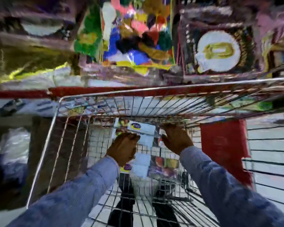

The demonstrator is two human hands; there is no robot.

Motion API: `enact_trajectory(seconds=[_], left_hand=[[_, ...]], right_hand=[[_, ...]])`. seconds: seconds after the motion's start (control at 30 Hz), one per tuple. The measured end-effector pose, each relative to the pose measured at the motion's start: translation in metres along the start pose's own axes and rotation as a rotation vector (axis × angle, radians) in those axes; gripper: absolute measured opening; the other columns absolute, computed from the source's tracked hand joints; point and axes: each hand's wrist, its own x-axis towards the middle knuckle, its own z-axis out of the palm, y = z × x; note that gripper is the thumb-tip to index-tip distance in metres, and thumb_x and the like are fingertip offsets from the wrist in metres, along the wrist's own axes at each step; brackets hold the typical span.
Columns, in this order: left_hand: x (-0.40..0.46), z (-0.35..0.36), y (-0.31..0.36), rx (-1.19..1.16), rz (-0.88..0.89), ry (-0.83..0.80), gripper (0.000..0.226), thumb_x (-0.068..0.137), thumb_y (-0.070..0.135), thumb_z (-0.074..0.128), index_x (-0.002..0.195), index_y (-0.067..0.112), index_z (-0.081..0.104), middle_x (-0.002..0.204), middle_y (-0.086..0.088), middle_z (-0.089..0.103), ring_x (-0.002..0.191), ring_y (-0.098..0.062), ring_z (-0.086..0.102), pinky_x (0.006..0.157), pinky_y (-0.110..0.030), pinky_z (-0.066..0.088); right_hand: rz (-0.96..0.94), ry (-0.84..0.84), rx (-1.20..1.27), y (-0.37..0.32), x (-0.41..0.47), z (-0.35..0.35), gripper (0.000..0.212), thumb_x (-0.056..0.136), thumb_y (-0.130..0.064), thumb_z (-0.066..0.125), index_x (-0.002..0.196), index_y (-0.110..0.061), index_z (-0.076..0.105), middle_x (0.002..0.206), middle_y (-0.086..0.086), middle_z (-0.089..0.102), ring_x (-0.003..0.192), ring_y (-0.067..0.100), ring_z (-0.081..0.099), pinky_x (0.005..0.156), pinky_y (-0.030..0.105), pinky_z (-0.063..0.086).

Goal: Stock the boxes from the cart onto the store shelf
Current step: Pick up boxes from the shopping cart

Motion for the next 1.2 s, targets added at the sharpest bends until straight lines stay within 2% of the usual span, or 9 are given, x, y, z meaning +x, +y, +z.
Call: enact_trajectory(seconds=[0.1,0.17,0.3,0.5,0.63,0.7,0.8,0.97,1.2], left_hand=[[0.021,0.024,-0.014,0.033,0.043,-0.029,0.053,0.058,0.003,0.082,0.109,0.000,0.066,0.098,-0.019,0.072,0.085,-0.038,0.068,0.071,-0.046,0.059],[0.029,0.029,-0.022,0.091,0.063,-0.030,0.053,0.060,0.006,0.079,0.111,0.003,0.064,0.108,-0.016,0.069,0.097,-0.038,0.063,0.081,-0.048,0.055],[0.034,0.031,-0.025,0.119,0.069,-0.027,0.044,0.056,-0.004,0.072,0.099,0.006,0.066,0.101,-0.013,0.067,0.092,-0.036,0.062,0.076,-0.046,0.054],[0.039,0.036,-0.024,0.160,0.039,-0.004,0.053,0.053,0.002,0.083,0.104,0.006,0.067,0.103,-0.014,0.068,0.097,-0.036,0.064,0.083,-0.048,0.054],[0.042,0.037,-0.022,0.179,0.045,-0.045,0.056,0.045,0.009,0.087,0.098,0.006,0.069,0.097,-0.014,0.067,0.090,-0.035,0.064,0.068,-0.043,0.053],[0.038,0.027,-0.020,0.183,0.036,-0.043,0.058,0.043,0.015,0.087,0.098,0.006,0.069,0.095,-0.012,0.066,0.088,-0.035,0.063,0.068,-0.042,0.052],[0.027,0.002,-0.016,0.160,0.033,-0.014,0.062,0.047,0.020,0.083,0.106,0.007,0.067,0.102,-0.012,0.067,0.092,-0.036,0.063,0.072,-0.043,0.052],[-0.013,-0.071,0.001,0.080,0.006,0.075,0.053,0.059,0.021,0.073,0.110,0.011,0.065,0.111,-0.007,0.069,0.104,-0.031,0.062,0.083,-0.044,0.053],[-0.077,-0.220,0.028,0.009,0.055,0.318,0.064,0.060,0.027,0.068,0.123,0.019,0.061,0.119,0.000,0.068,0.108,-0.025,0.063,0.085,-0.038,0.056]], right_hand=[[-0.070,-0.016,0.015,0.003,0.034,0.019,0.039,0.085,-0.019,0.059,0.123,-0.014,0.057,0.126,0.017,0.062,0.115,0.038,0.059,0.089,0.042,0.051],[-0.097,-0.043,-0.002,0.001,0.052,0.026,0.042,0.083,-0.020,0.058,0.124,-0.011,0.056,0.124,0.018,0.063,0.114,0.037,0.059,0.089,0.041,0.052],[-0.170,-0.078,-0.097,-0.002,0.074,0.039,0.060,0.087,-0.030,0.059,0.142,-0.013,0.043,0.136,0.016,0.057,0.126,0.033,0.051,0.101,0.040,0.044],[-0.243,-0.135,-0.160,-0.001,0.088,0.039,0.063,0.085,-0.033,0.065,0.141,-0.016,0.042,0.132,0.016,0.057,0.123,0.033,0.051,0.098,0.040,0.043],[-0.255,-0.150,-0.190,-0.006,0.091,0.032,0.059,0.084,-0.030,0.067,0.136,-0.012,0.045,0.130,0.015,0.058,0.119,0.033,0.054,0.094,0.039,0.045],[-0.280,-0.097,-0.195,-0.006,0.083,0.025,0.058,0.082,-0.026,0.068,0.134,-0.009,0.049,0.127,0.017,0.059,0.117,0.035,0.055,0.094,0.039,0.043],[-0.342,0.014,-0.242,-0.009,0.063,0.009,0.056,0.077,-0.027,0.071,0.127,-0.007,0.056,0.116,0.020,0.065,0.107,0.038,0.061,0.088,0.042,0.047],[-0.379,0.094,-0.350,-0.032,0.022,-0.051,0.055,0.077,-0.048,0.065,0.122,-0.017,0.058,0.111,0.012,0.070,0.102,0.033,0.066,0.082,0.040,0.053],[-0.474,0.240,-0.422,-0.086,-0.070,-0.200,0.049,0.071,-0.050,0.067,0.110,-0.020,0.062,0.105,0.005,0.071,0.101,0.030,0.064,0.081,0.036,0.051]])
